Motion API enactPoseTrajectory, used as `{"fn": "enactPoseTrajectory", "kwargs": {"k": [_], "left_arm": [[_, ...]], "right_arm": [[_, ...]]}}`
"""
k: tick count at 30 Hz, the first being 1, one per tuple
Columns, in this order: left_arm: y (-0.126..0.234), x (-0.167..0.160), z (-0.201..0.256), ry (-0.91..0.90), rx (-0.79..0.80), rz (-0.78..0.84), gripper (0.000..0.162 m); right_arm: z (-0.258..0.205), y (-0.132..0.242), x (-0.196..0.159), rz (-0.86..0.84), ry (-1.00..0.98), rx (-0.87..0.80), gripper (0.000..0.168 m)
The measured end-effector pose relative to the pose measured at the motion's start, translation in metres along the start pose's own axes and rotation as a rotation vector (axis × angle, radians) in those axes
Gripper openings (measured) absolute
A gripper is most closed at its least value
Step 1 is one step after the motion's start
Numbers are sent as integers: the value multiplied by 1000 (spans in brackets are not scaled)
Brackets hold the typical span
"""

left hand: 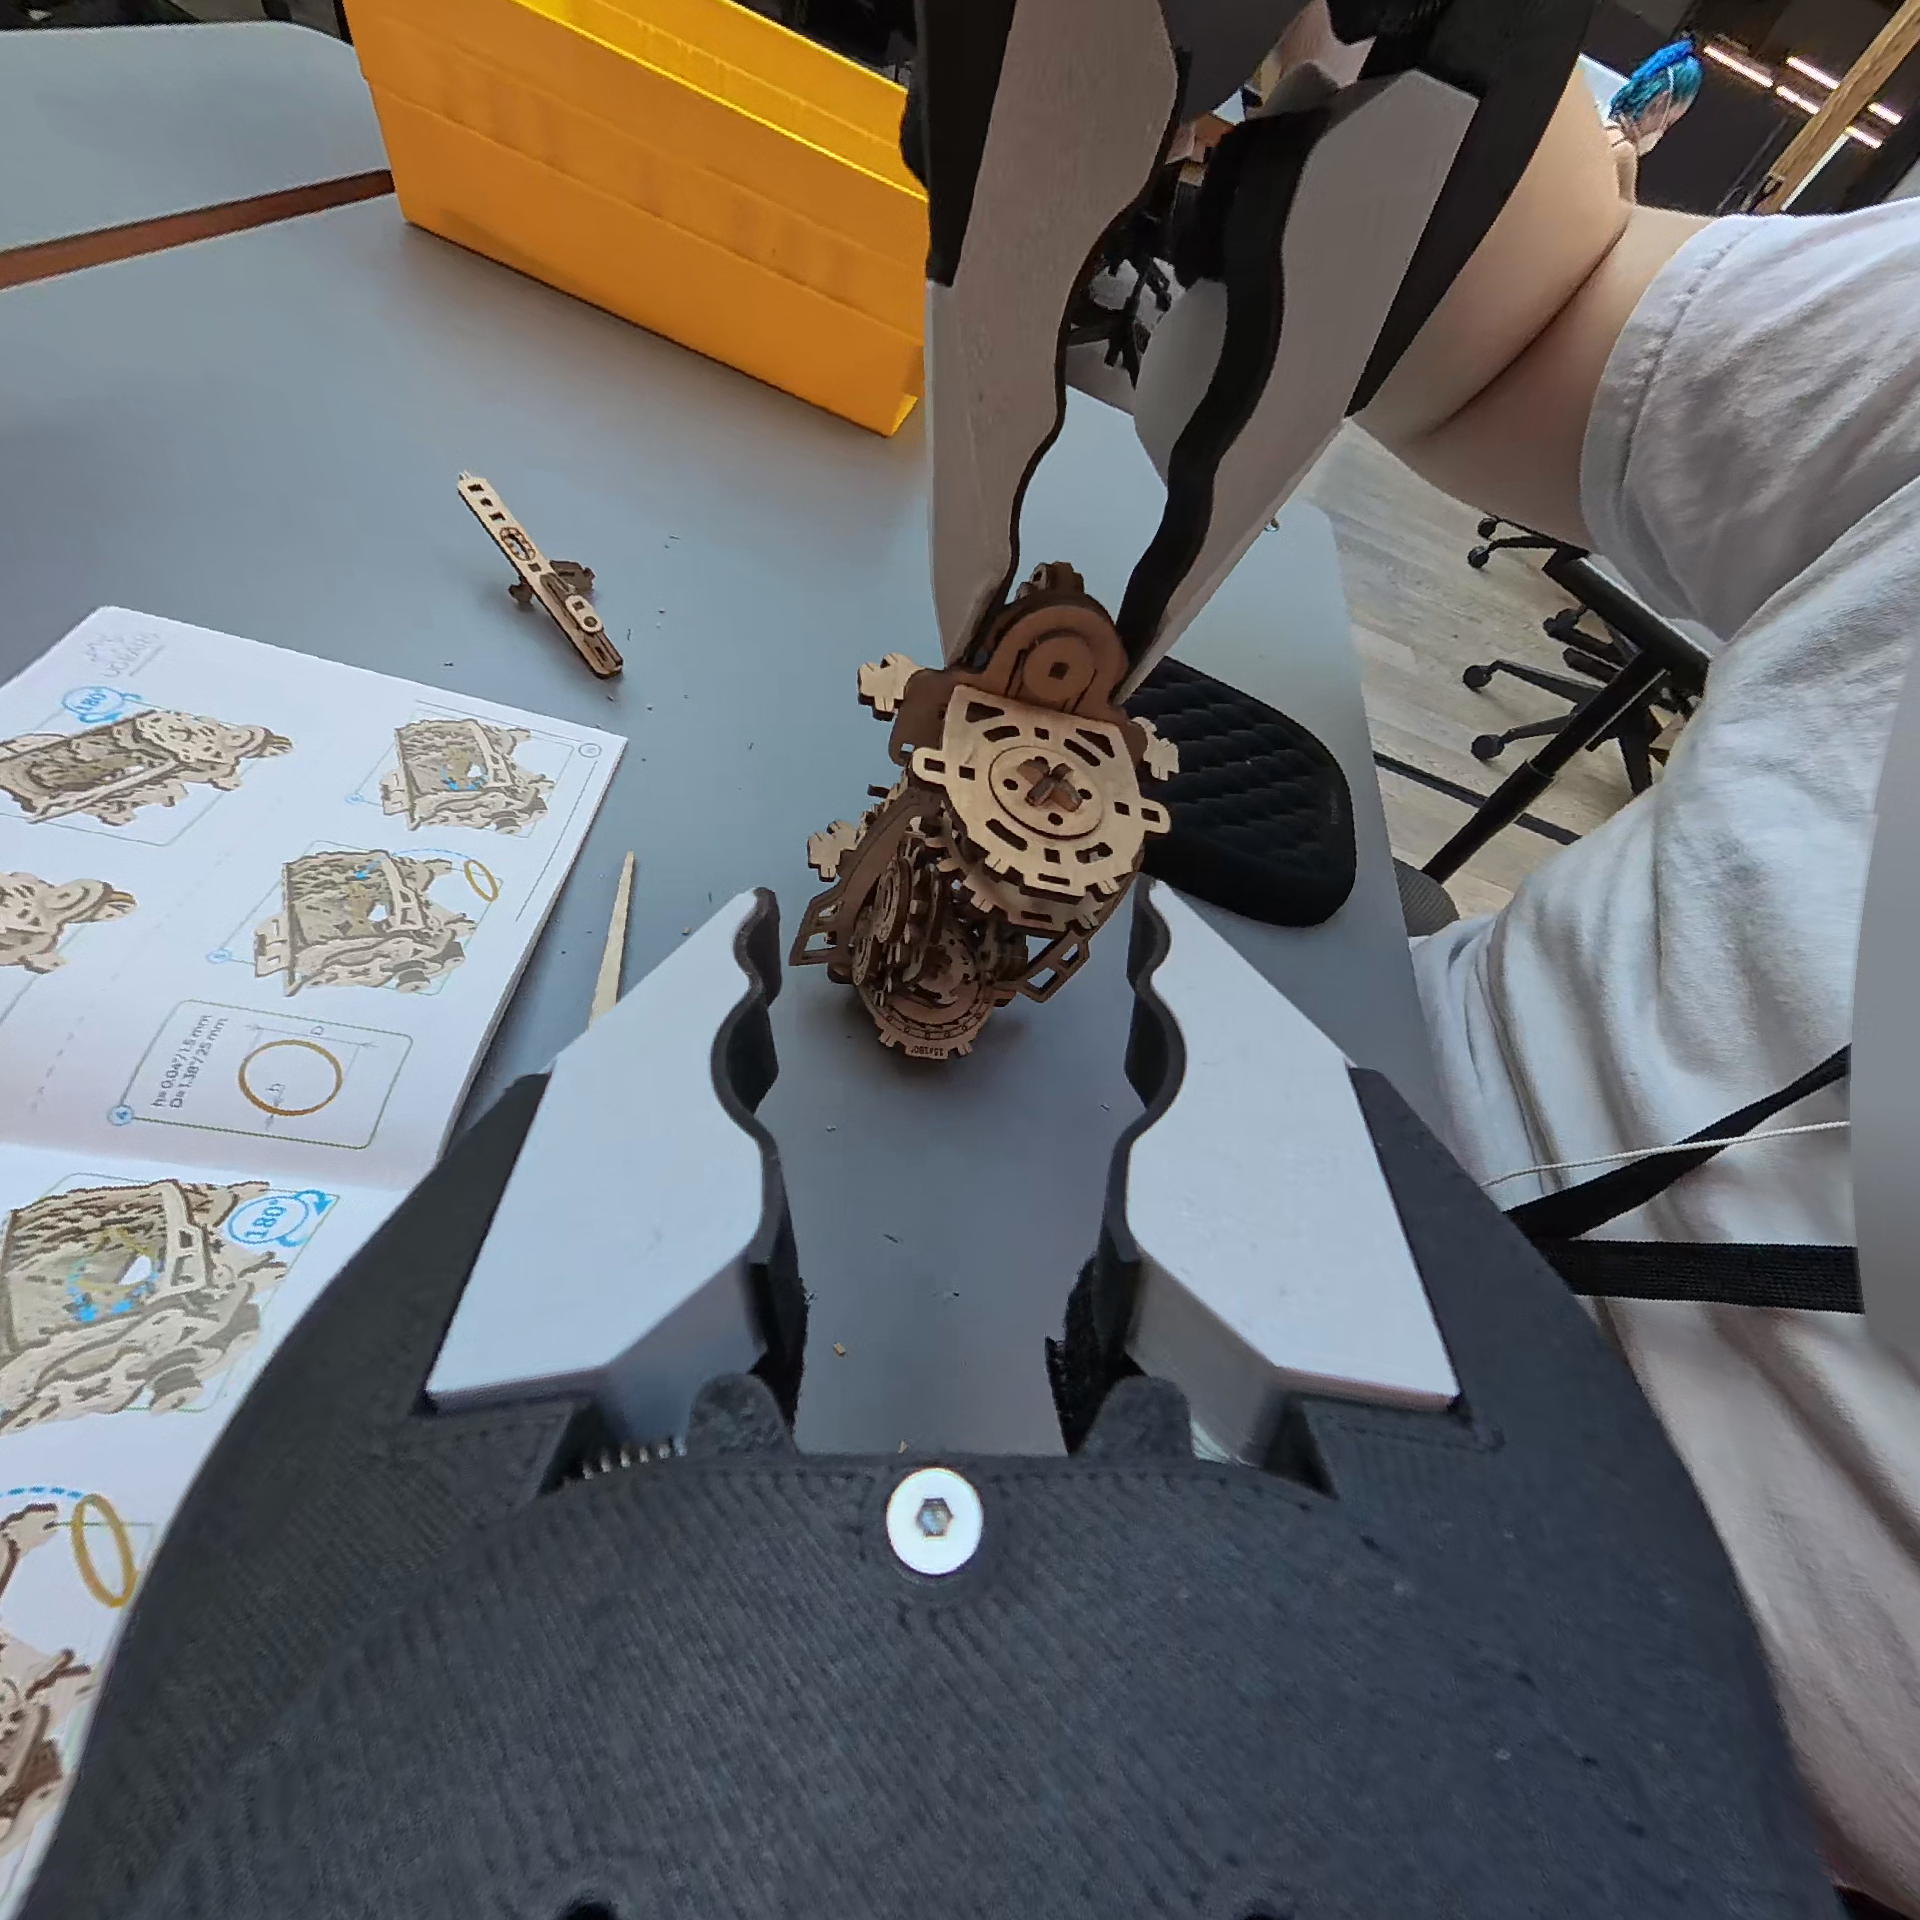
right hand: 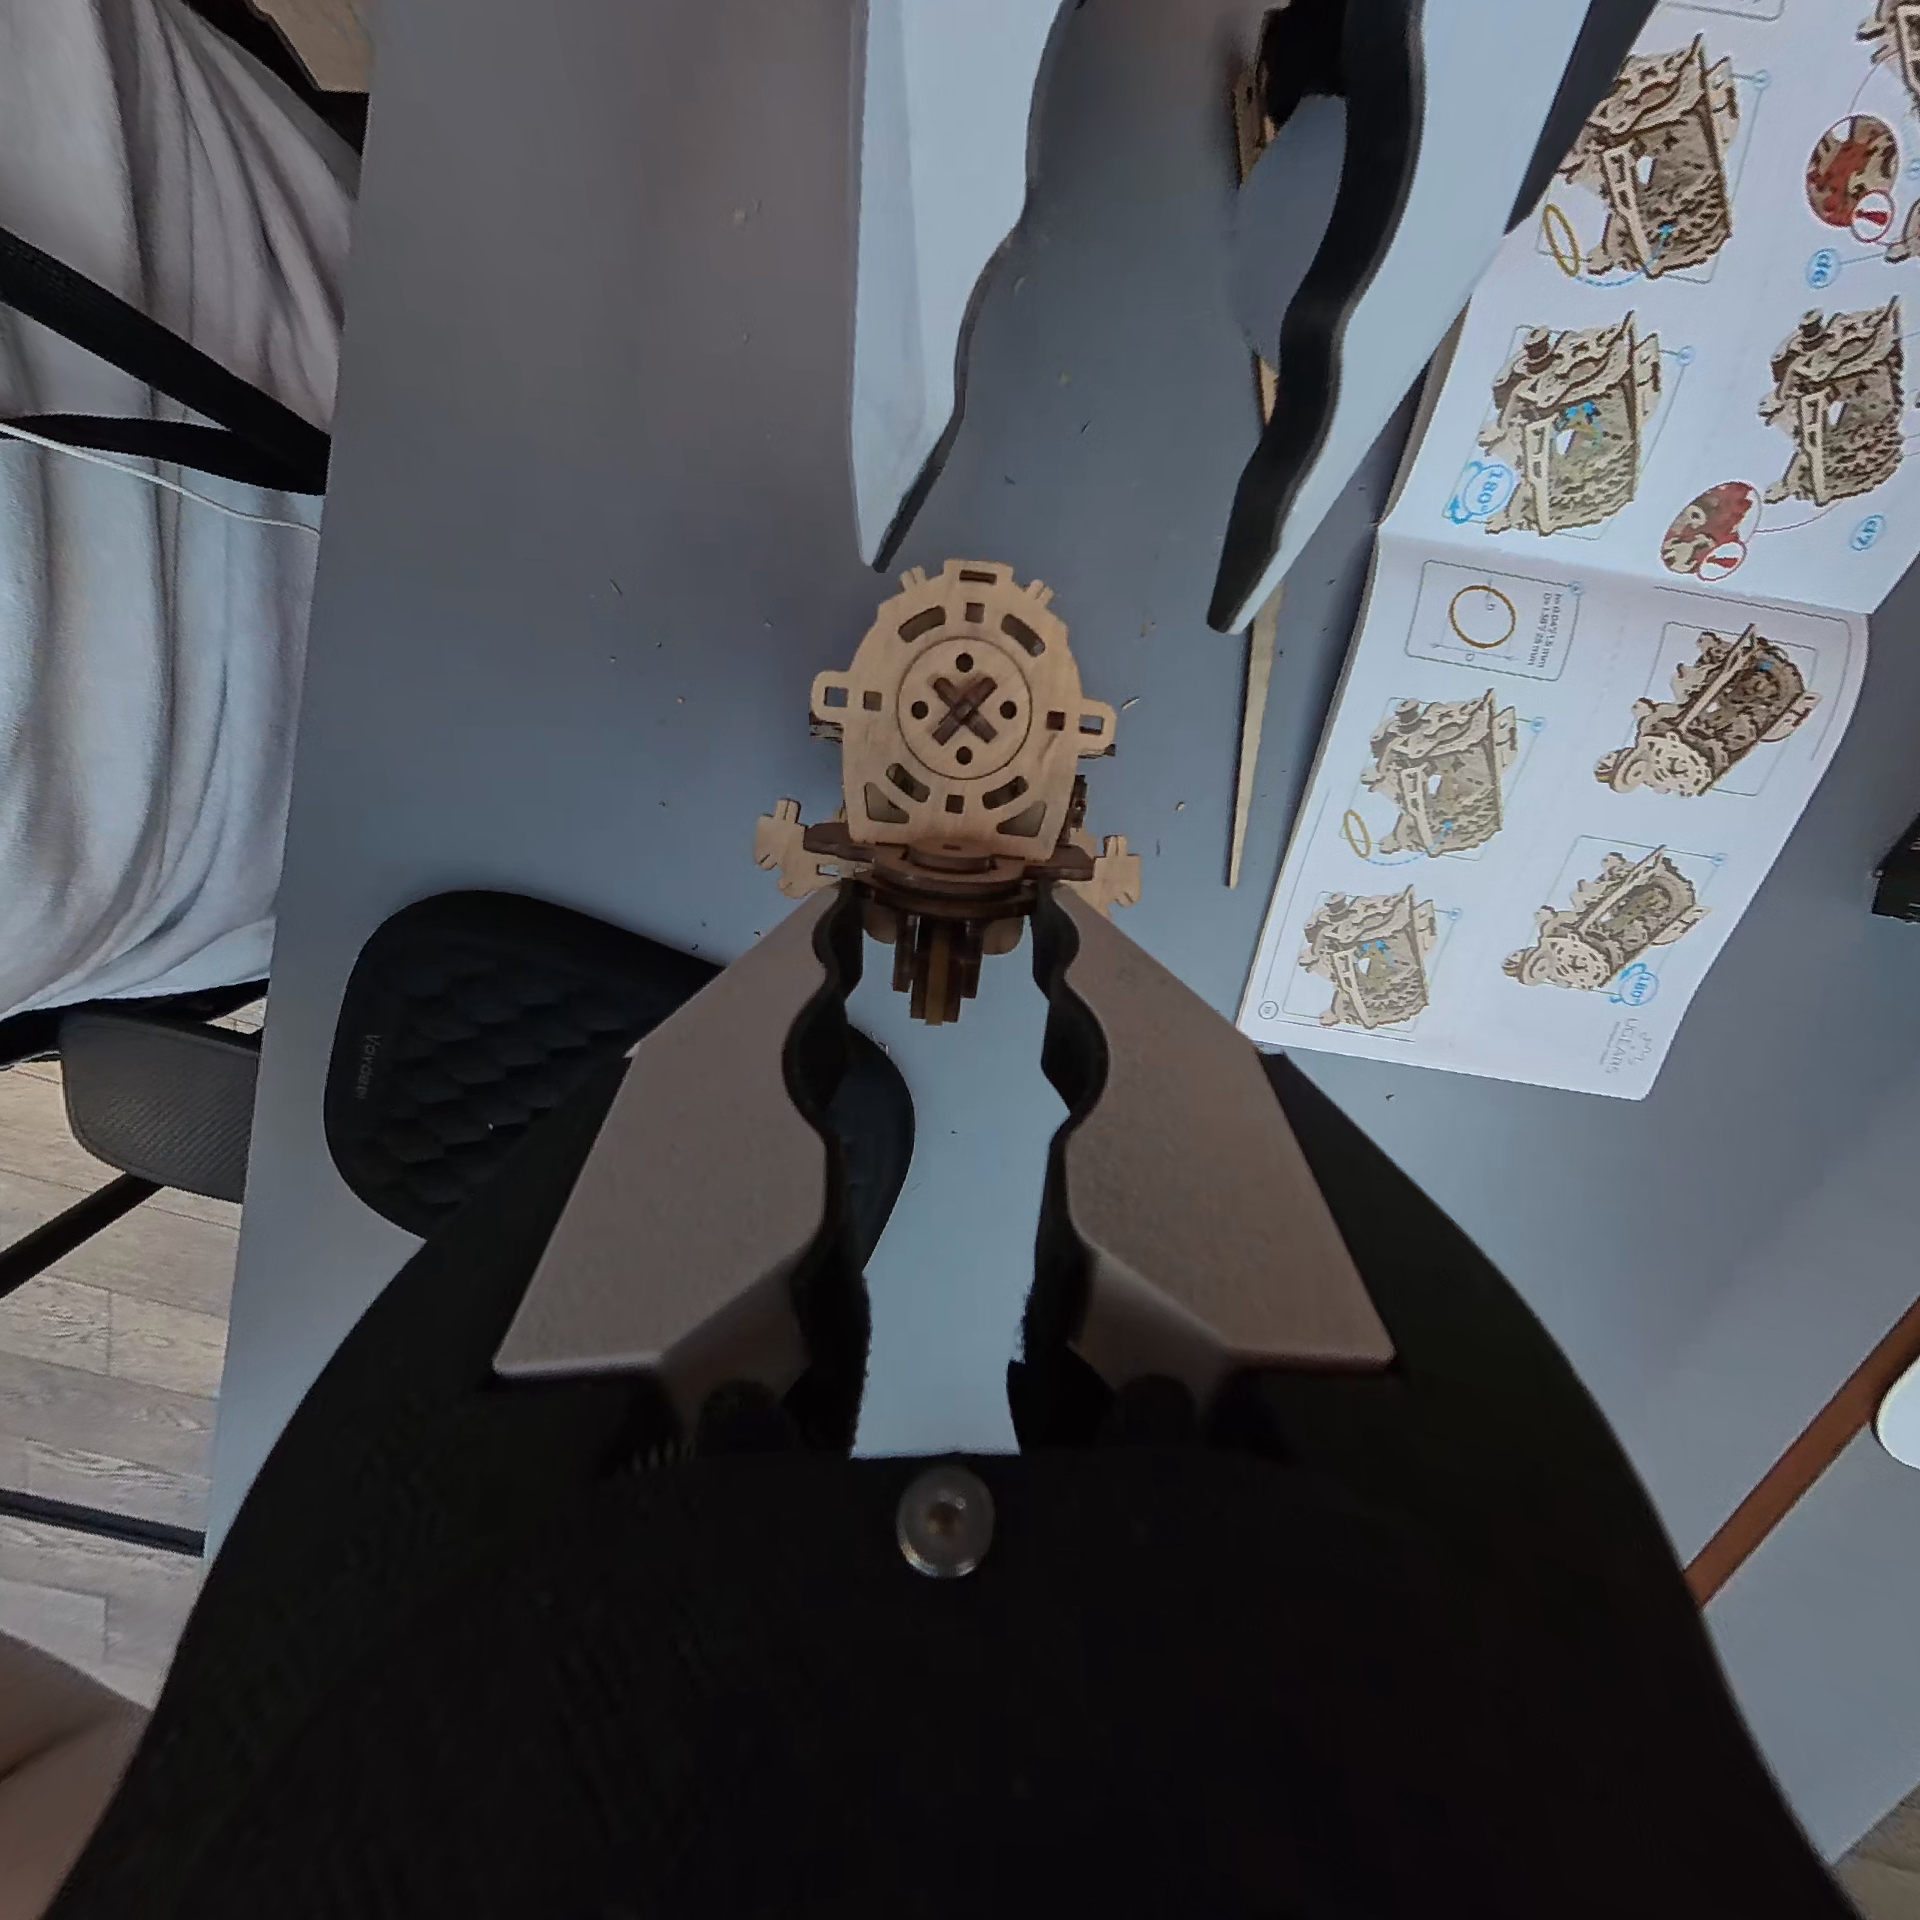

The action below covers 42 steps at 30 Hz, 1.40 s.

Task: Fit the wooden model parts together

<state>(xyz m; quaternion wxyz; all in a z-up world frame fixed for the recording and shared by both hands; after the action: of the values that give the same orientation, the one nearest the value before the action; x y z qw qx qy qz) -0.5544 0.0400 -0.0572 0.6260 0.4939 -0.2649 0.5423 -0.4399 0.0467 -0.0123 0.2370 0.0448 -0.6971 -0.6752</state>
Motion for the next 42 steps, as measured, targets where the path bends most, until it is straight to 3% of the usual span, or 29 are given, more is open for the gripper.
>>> {"fn": "enactPoseTrajectory", "kwargs": {"k": [9,24,42], "left_arm": [[-3,-2,0,9,-26,-10,56],[-7,-6,1,-10,-17,-40,63],[-11,-11,1,-40,15,-86,61]], "right_arm": [[0,1,1,-5,-12,3,32],[1,2,-6,43,-62,57,32],[-2,0,4,-62,1,-14,32]]}}
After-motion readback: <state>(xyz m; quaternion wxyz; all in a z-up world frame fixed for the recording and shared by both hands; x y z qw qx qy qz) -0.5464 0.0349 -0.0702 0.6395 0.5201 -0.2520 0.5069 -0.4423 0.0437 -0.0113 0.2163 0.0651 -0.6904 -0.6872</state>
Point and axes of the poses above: each gripper's, where its closed fingertips meet, y back along the fingers, x out of its top, z = x × y across the jaws, the point moved 6 cm from there along y, back along the fingers, and after that the axes turned 5 degrees about y, right-handed, at the moved point
